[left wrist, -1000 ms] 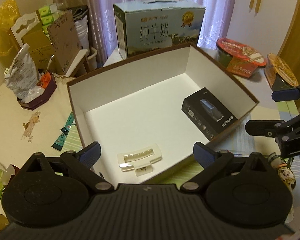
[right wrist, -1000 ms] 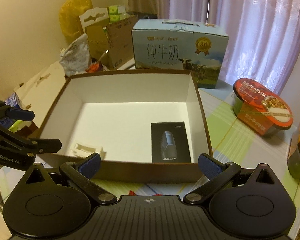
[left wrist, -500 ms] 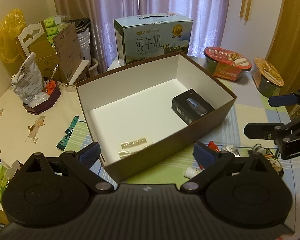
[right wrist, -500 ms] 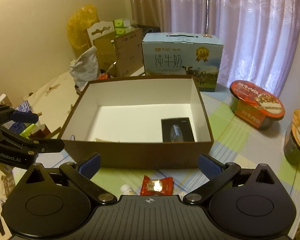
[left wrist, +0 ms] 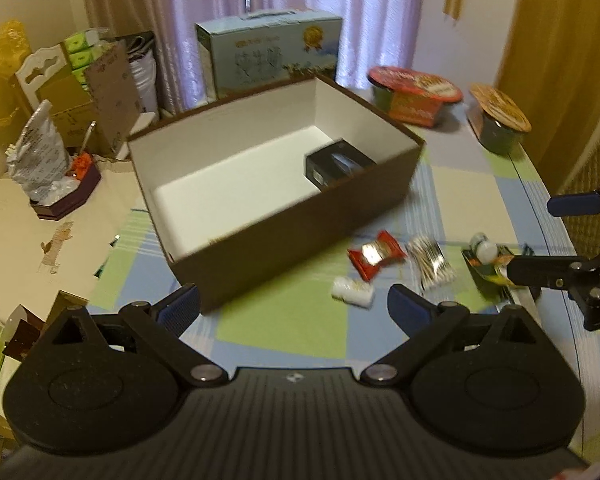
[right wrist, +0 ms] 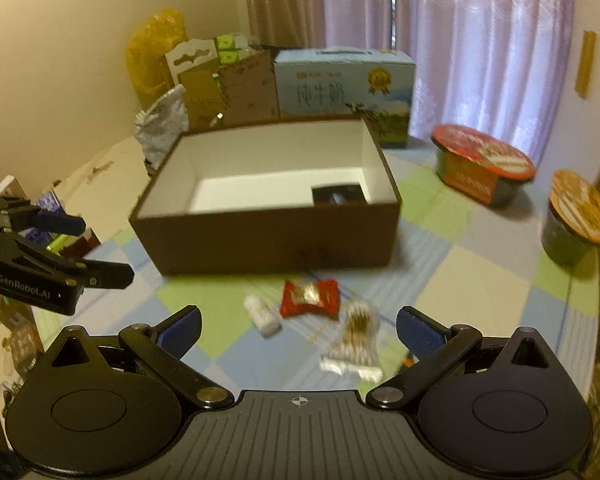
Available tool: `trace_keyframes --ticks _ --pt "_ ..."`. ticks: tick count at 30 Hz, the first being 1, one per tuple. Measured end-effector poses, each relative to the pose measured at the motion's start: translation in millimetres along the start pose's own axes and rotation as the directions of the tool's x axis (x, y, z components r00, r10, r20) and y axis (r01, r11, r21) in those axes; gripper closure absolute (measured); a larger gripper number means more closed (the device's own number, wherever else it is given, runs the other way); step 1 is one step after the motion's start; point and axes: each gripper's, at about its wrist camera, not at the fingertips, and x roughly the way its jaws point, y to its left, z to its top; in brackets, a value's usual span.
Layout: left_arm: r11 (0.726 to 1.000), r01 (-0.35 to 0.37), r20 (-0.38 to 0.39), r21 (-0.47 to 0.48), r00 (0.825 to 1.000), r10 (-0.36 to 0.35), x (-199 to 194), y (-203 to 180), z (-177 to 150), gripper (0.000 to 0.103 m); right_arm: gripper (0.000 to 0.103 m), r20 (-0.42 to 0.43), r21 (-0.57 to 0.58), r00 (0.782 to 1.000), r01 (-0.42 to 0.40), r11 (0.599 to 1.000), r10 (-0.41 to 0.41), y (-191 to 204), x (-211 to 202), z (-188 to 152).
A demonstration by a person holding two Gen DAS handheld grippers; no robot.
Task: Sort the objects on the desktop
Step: 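Withdraw both tools from the box back toward the remaining items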
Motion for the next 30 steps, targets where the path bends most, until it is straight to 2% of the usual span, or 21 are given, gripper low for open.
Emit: trace_keyframes --ticks 9,17,23,30 --pt "0.999 0.051 -0.066 0.002 0.997 -0.051 11 -14 -26 0.005 0.002 -0.032 0.107 0.999 0.031 0.994 -0.028 -11 -14 -43" --pt "0.995 0.093 -0.112 0.031 0.990 -0.089 23 -26 -37 0.005 0.002 -0.080 0.229 0.996 0.053 0.972 -0.036 -26 -22 -76" --pt "0.994 0.097 -0.123 0.052 0.988 -0.090 35 -30 -39 0.005 0.002 -0.134 0.289 0.988 0.113 0.951 -0.077 -43 -20 -100" --pt "0.991 0.113 -0.126 0.066 0.987 -0.104 51 -32 -37 0.005 0.002 -0.155 0.319 0.980 0.172 0.932 -0.128 -57 -16 -118"
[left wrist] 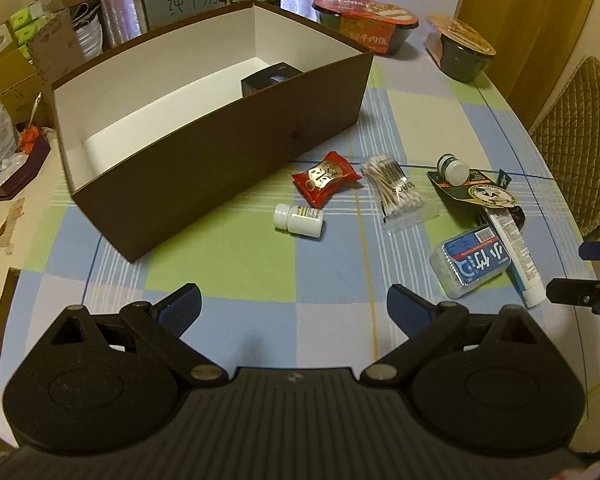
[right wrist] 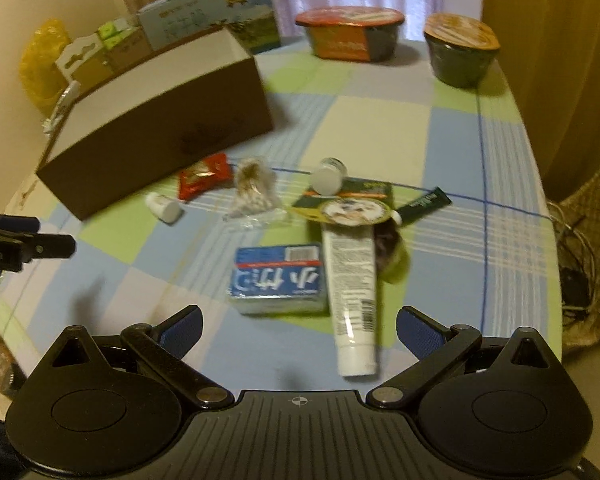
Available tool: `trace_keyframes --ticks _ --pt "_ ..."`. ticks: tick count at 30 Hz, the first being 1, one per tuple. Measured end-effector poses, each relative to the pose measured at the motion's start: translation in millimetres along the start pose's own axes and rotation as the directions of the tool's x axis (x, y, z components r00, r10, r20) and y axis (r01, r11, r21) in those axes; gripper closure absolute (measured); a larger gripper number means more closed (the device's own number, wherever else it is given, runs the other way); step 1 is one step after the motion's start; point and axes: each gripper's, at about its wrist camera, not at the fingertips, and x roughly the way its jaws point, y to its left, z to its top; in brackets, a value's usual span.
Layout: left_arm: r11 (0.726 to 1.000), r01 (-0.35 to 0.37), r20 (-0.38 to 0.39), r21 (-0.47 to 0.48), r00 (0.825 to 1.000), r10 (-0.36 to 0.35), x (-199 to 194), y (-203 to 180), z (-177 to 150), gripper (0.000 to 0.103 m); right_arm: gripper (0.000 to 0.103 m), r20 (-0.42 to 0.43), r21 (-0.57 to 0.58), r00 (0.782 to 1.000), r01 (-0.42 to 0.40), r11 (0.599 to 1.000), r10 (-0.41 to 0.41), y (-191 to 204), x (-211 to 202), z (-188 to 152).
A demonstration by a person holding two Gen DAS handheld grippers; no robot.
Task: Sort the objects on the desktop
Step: 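Withdraw both tools from the box back toward the remaining items, then grasp the white tube with the right tool while the left tool grasps the white pill bottle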
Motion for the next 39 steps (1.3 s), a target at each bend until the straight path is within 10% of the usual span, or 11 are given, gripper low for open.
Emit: trace_keyframes --ticks 4,17,39 --pt "1.000 0.010 -0.002 0.011 1.000 -0.010 10 0 1 0.006 0.003 -0.008 0.008 1.000 0.026 1.000 -0.026 -9 10 -6" --pt "0.999 0.025 -0.027 0.043 0.999 -0.024 45 -1 3 0.006 0.055 -0.063 -0.037 0.996 0.068 0.997 -0.070 -28 49 -15" --pt "0.982 0.041 -0.030 0.184 0.999 -0.036 113 -8 26 0.017 0.066 -0.048 -0.048 0.997 0.057 0.997 -0.059 -38 72 -6"
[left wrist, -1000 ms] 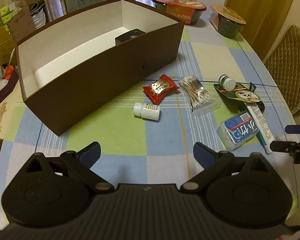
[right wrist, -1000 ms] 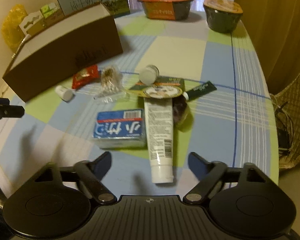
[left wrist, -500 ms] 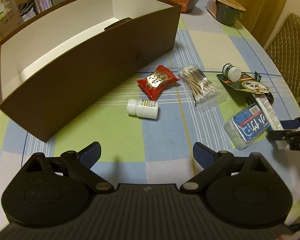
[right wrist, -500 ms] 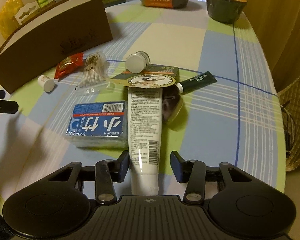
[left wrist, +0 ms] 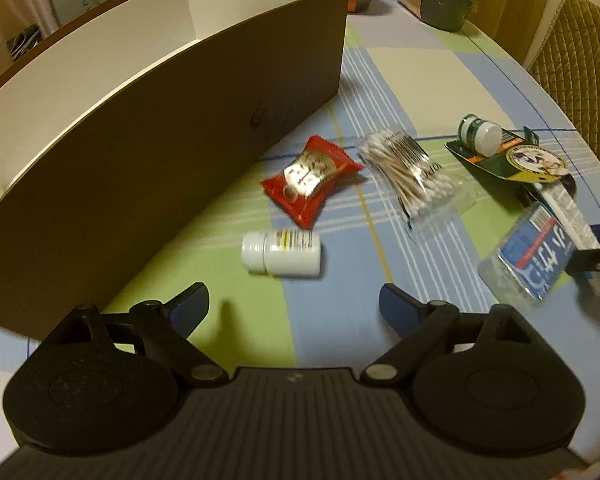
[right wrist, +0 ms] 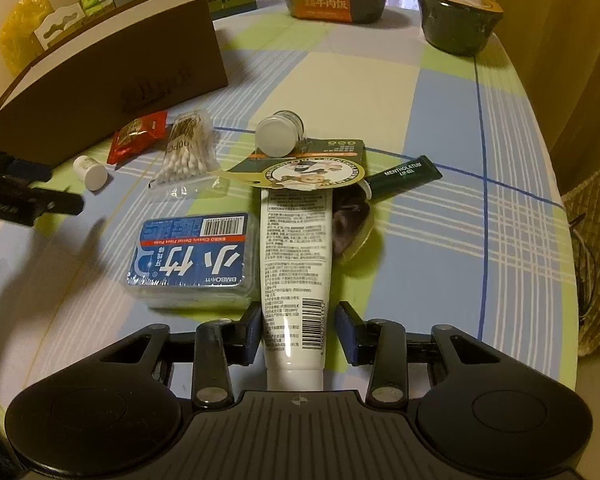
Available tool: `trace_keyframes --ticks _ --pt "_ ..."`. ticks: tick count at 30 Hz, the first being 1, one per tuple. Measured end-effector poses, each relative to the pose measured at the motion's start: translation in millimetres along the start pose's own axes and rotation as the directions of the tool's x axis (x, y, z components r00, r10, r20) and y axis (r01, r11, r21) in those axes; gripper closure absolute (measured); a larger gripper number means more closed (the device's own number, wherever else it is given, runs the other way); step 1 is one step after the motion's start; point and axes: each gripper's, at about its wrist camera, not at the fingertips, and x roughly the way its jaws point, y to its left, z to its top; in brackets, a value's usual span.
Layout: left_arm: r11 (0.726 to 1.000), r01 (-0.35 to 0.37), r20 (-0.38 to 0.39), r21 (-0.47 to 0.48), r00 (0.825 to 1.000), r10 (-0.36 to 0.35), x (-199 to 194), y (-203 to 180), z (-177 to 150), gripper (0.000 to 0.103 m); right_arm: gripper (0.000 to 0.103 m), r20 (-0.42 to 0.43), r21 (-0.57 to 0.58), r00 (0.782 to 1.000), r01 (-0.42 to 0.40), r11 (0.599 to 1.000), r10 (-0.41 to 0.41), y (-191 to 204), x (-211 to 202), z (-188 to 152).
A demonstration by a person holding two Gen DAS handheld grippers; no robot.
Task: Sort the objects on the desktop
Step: 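Grasp the white tube with the right tool while the left tool grasps the white pill bottle, then lift the tube and pill bottle and carry them into the brown box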
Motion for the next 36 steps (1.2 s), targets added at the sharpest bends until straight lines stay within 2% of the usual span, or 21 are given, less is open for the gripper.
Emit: trace_keyframes --ticks 2,11,14,15,16,22,30,32,36 --pt "1.000 0.007 0.002 0.002 1.000 -0.007 5 2 4 0.023 0.066 -0.001 0.001 1.000 -0.001 1.000 0.001 0 0 1" --pt "0.998 0.021 0.018 0.053 1.000 -0.021 22 7 15 0.028 0.066 0.000 0.009 1.000 -0.007 1.000 0.007 -1 0 1" --pt "0.997 0.033 0.018 0.067 0.999 -0.035 25 8 16 0.047 0.066 0.001 0.009 1.000 -0.007 1.000 0.007 -1 0 1" --pt "0.997 0.042 0.015 0.068 0.999 -0.043 26 8 16 0.057 0.066 0.001 0.009 1.000 -0.007 1.000 0.007 -1 0 1" --pt "0.996 0.054 0.015 0.065 0.998 -0.055 26 9 15 0.061 0.066 0.001 0.008 1.000 -0.006 1.000 0.006 -1 0 1" --pt "0.996 0.059 0.013 0.071 0.998 -0.060 16 8 2 0.061 0.066 0.002 0.002 1.000 -0.002 1.000 0.002 0 0 1" --pt "0.998 0.057 -0.015 0.023 0.998 -0.057 -2 12 -23 0.061 0.066 0.017 -0.045 1.000 0.016 0.999 -0.015 6 3 2" --pt "0.998 0.059 -0.021 0.013 0.998 -0.059 -6 11 -27 0.061 0.072 0.012 -0.084 1.000 0.029 0.996 -0.029 11 4 2" --pt "0.998 0.068 -0.015 -0.006 0.998 -0.068 -16 9 -33 0.061 0.073 -0.019 -0.103 1.000 0.020 0.994 -0.022 13 1 -2"
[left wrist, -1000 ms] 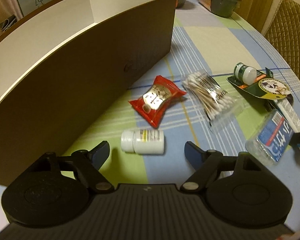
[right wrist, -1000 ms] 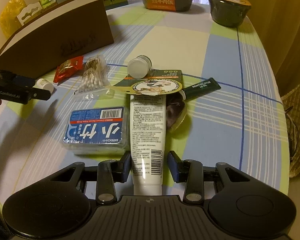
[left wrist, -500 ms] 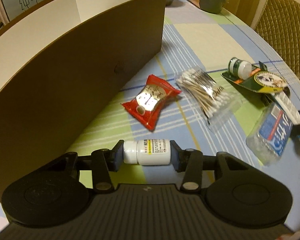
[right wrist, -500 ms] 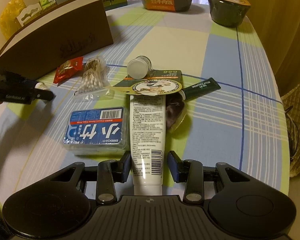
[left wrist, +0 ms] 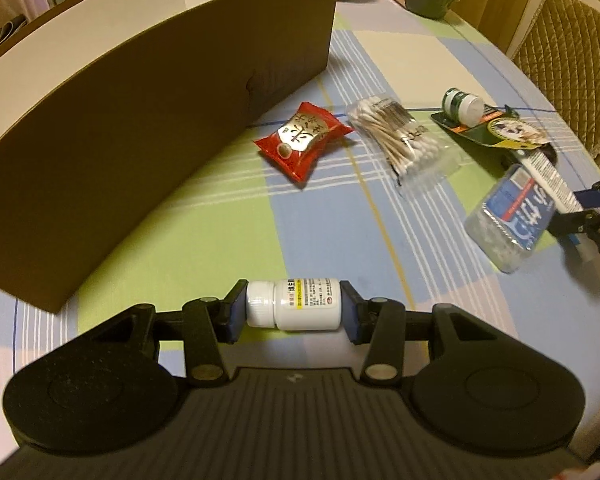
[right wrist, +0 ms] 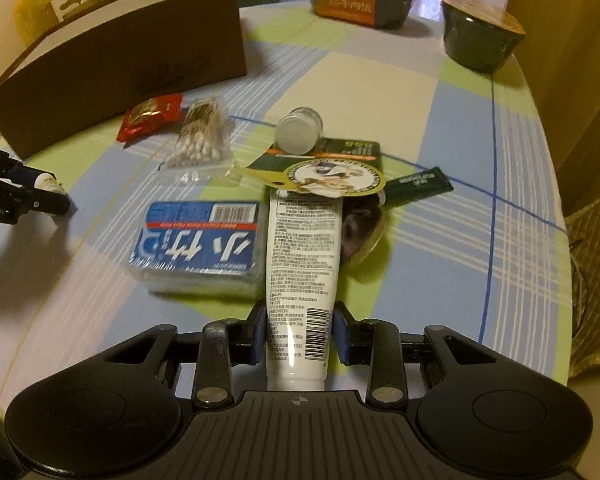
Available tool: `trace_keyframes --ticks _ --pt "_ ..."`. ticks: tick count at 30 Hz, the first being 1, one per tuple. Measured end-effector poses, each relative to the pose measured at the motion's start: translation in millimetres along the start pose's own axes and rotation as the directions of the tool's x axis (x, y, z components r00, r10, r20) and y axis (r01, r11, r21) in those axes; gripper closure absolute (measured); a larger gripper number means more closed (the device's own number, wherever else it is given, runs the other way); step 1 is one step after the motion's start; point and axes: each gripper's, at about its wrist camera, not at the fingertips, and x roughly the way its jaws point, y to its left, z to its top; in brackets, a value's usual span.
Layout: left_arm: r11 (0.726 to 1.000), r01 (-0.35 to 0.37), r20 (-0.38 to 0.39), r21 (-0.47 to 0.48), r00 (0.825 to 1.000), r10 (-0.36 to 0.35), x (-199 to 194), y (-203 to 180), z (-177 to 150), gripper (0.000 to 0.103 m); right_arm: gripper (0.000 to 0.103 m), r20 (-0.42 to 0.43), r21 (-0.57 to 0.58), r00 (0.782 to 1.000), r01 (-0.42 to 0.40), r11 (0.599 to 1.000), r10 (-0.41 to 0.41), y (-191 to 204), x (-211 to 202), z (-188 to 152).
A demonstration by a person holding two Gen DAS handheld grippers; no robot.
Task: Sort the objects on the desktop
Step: 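Lift the tube and pill bottle and carry them into the brown box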
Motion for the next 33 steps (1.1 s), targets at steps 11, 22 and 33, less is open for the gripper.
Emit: trace_keyframes --ticks 11,22,33 --pt "1.000 0.030 0.052 0.000 0.998 -0.030 -37 -9 -9 0.061 0.073 -0.015 0.038 0.999 -0.051 0.998 0.051 1 -45 -12" --pt "0.999 0.032 0.160 -0.023 0.987 -0.028 -91 9 10 0.061 0.073 0.073 -0.040 0.986 -0.146 0.988 0.149 34 -81 42" --pt "0.994 -0.047 0.246 -0.101 0.967 0.070 -132 58 43 0.061 0.073 0.145 -0.221 0.940 -0.274 0.936 0.309 97 -76 137"
